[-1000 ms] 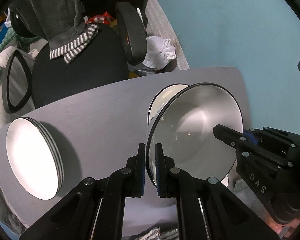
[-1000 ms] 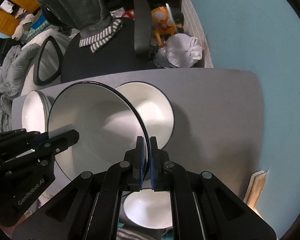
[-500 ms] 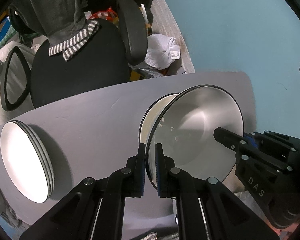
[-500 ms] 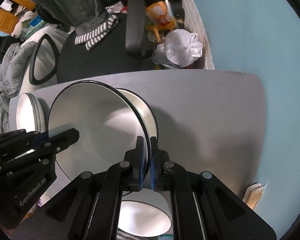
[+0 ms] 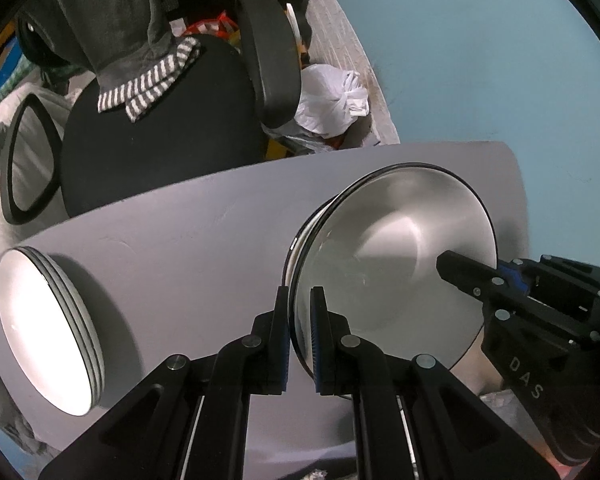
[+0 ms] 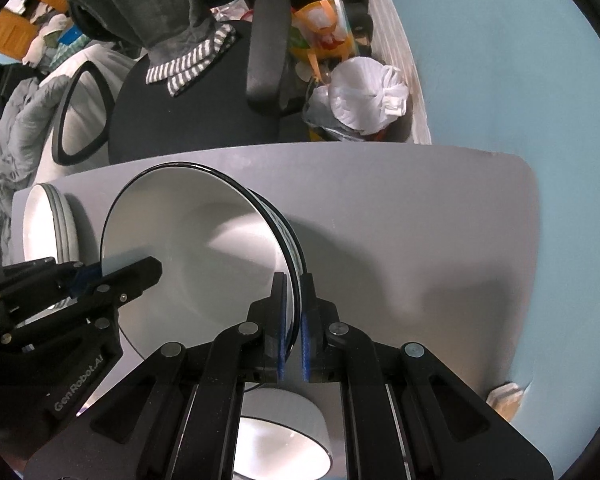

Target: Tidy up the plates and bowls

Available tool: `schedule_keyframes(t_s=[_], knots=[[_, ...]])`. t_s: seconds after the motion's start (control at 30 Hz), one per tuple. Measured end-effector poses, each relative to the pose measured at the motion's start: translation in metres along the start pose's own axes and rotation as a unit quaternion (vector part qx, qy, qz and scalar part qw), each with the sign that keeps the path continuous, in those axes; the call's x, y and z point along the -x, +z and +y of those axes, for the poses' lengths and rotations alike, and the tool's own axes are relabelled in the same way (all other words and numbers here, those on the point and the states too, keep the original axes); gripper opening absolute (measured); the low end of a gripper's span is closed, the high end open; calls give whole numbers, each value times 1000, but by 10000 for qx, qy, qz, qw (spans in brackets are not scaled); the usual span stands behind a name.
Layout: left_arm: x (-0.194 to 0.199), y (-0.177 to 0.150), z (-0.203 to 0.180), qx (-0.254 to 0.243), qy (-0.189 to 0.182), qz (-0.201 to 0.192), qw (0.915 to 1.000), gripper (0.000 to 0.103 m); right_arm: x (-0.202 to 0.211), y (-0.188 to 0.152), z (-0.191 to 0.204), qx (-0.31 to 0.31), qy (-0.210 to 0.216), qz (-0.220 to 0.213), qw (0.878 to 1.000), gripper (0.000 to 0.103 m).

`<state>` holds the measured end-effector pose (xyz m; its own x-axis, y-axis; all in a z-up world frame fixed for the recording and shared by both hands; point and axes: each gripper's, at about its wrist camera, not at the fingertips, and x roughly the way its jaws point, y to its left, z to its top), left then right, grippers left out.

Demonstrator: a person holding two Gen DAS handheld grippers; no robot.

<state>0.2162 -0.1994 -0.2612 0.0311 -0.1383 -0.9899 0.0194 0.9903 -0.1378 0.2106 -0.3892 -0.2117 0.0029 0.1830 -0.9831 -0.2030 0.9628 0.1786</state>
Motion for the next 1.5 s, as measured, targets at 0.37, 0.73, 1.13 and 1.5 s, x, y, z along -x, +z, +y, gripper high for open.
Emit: schedule_keyframes(t_s=[0.37,0.73,1.13,1.5], knots=[[2,-1,-1,-138,120,-60,9998,8,0,2,2,92,-150,-16,9998,10],[20,-14,0,-180,301,-455,9983,35,12,-6,-2,-11,-376,-250,9990,28],[51,-45,-2,-257,-65,-749,9968,49,47,-27,3,71,-783,-728,9942,49],[65,-76,-8,-474,-141,-856,9951,51,76,-60,9,77,-910,-922,9915,57]])
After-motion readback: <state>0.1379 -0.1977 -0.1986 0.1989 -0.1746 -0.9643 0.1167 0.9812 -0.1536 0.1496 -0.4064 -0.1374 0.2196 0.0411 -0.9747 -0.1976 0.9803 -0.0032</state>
